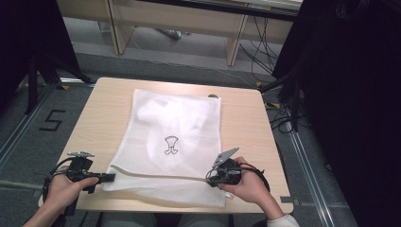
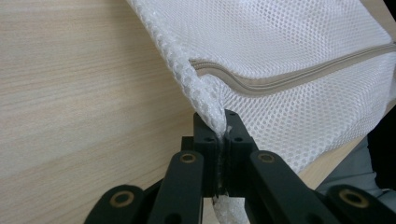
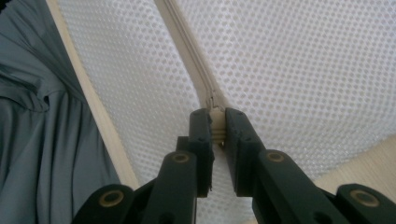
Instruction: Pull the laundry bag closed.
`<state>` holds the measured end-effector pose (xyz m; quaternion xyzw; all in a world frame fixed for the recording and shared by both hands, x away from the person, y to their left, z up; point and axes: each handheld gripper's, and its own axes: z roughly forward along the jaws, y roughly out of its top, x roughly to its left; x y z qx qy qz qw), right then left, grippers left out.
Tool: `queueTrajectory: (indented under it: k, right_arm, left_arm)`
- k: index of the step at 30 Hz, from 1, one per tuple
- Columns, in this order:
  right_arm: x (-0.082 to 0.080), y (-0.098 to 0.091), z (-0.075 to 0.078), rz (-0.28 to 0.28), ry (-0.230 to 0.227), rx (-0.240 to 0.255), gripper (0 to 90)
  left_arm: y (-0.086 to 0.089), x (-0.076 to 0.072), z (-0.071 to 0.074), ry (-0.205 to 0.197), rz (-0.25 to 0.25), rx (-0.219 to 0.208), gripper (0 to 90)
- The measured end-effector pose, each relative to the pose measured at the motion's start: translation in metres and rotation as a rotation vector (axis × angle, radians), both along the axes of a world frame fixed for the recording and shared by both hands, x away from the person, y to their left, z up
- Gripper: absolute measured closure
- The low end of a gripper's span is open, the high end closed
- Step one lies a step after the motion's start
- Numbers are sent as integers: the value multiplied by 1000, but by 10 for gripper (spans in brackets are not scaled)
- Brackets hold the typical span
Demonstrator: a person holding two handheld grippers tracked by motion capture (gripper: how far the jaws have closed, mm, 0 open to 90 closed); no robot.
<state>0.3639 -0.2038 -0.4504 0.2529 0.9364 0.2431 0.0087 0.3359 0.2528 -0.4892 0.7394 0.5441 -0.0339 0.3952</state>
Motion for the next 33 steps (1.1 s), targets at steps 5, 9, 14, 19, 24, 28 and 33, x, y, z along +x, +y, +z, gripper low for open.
queueTrajectory:
  k: [5, 9, 14, 19, 24, 28, 33]
  right_arm:
    - [2, -7, -1, 1, -4, 1, 825]
    - [3, -14, -2, -24, -9, -43, 826]
    - [4, -27, -6, -45, 11, -33, 827]
    - [5, -33, -8, -53, 29, -39, 825]
    - [6, -36, -10, -57, 44, -37, 825]
    - [4, -37, -11, -89, 67, -42, 824]
    - [5, -38, -12, -94, 71, -56, 824]
  left_arm:
    - [0, 0, 0, 1, 0, -2, 859]
    - [1, 0, 0, -6, 10, 10, 859]
    - [0, 0, 0, 0, 3, 7, 859]
    - [0, 0, 0, 4, 4, -1, 858]
    - [1, 0, 0, 5, 4, -4, 858]
    - [1, 0, 0, 5, 3, -3, 858]
    - [1, 1, 0, 7, 7, -1, 857]
